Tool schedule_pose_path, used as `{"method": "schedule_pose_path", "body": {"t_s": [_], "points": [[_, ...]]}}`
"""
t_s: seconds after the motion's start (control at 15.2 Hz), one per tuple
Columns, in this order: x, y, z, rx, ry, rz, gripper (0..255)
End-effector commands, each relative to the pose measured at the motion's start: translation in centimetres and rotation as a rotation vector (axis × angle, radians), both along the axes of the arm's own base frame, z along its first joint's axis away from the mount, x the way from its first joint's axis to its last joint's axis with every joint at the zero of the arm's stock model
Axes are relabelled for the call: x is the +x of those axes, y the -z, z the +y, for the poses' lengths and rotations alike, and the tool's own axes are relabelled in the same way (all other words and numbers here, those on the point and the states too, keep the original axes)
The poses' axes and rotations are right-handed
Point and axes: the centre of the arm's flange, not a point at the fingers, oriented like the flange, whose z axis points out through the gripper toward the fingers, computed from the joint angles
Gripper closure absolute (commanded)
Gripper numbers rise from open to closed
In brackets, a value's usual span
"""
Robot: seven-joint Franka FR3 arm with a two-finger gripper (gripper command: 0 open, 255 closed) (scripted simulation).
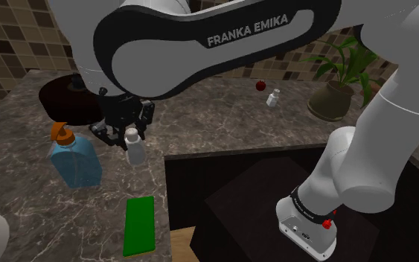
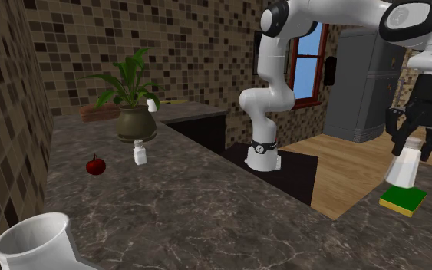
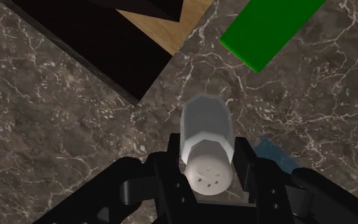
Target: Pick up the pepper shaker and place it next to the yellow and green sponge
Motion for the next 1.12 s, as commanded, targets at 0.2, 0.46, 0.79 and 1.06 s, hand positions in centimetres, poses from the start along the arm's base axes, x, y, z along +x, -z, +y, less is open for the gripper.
{"method": "schedule_pose_path", "body": {"t_s": [0.2,0.46,0.79,1.06], "points": [[0.0,2.7,0.0,0.000,0.000,0.000,255],[0.0,4.8,0.0,0.000,0.000,0.000,255],[0.0,7.4,0.0,0.000,0.000,0.000,255],[0.0,9.5,0.0,0.000,0.000,0.000,255]]}}
